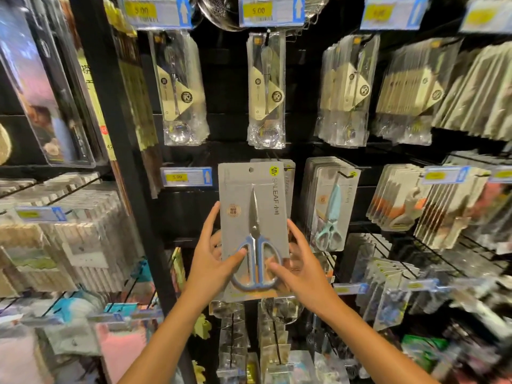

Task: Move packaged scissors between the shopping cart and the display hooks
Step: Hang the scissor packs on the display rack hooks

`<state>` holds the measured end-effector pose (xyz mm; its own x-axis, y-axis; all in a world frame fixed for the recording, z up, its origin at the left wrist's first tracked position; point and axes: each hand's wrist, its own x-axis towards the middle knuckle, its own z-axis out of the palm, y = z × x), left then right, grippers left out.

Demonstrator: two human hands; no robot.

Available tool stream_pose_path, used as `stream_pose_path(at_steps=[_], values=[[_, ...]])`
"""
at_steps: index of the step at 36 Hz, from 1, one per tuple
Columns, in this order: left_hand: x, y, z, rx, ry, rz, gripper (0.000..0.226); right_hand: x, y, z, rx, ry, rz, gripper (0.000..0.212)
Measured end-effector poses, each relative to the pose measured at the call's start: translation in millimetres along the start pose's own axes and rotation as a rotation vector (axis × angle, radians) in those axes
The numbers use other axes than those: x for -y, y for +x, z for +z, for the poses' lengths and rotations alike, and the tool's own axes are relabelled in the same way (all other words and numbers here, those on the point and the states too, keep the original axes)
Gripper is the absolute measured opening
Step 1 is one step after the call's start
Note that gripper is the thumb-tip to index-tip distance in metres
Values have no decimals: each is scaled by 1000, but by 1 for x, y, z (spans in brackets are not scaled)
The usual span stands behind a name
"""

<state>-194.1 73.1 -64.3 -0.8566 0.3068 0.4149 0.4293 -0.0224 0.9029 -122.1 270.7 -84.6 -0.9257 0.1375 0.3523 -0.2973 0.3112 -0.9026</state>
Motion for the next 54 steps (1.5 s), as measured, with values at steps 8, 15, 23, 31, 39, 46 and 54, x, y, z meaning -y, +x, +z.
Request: stream_pose_path(at_steps=[8, 15, 23, 31, 39, 46, 54], values=[[7, 7, 8, 188, 144, -124, 125, -29, -19, -8, -7, -93, 47, 88], [11, 19, 24, 222, 144, -112, 120, -37, -17, -17, -47, -111, 68, 87], [8, 47, 33, 256, 161, -92, 121, -38, 3, -29, -88, -143, 60, 89], [19, 61, 34, 291, 157, -115, 121, -49, 14, -31, -72, -168, 61, 91], [26, 73, 36, 326, 153, -111, 122, -56, 22, -32, -127, -198, 59, 88], [38, 83, 35, 343, 159, -105, 123, -67, 35, -30, -119, -239, 102, 91], [45, 99, 40, 409, 179, -84, 123, -73, 56, -19, -85, -238, 156, 104]])
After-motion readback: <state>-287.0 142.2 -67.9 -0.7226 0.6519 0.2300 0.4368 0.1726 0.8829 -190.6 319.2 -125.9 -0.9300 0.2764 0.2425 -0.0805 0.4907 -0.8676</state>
